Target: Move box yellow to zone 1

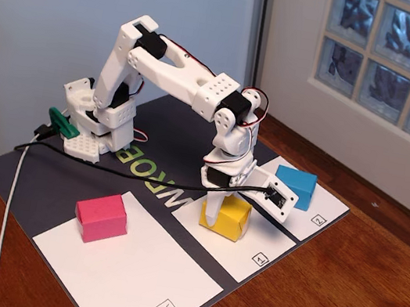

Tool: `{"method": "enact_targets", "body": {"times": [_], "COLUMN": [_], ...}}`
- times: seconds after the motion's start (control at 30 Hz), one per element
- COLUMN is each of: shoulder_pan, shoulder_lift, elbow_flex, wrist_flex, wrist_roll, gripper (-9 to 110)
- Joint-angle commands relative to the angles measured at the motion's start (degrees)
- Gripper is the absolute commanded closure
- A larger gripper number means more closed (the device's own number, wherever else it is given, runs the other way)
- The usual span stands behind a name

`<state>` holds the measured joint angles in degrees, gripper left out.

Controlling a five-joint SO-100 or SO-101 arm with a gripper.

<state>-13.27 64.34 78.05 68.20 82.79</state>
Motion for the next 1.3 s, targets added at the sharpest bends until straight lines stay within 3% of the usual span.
{"method": "enact_targets", "body": {"times": [0.0,0.2,0.47,0.87,1.27], "shoulder_pan": [-0.09,0.18,0.26,-2.99,0.53], "shoulder_lift": [2.99,2.99,4.04,17.05,39.2], "elbow_flex": [0.09,0.09,0.09,0.09,5.01], "wrist_flex": [-0.53,-0.35,-0.09,3.6,16.61], "wrist_roll": [0.26,0.09,0.09,2.64,0.7], "gripper": [89,65,56,59,76]}}
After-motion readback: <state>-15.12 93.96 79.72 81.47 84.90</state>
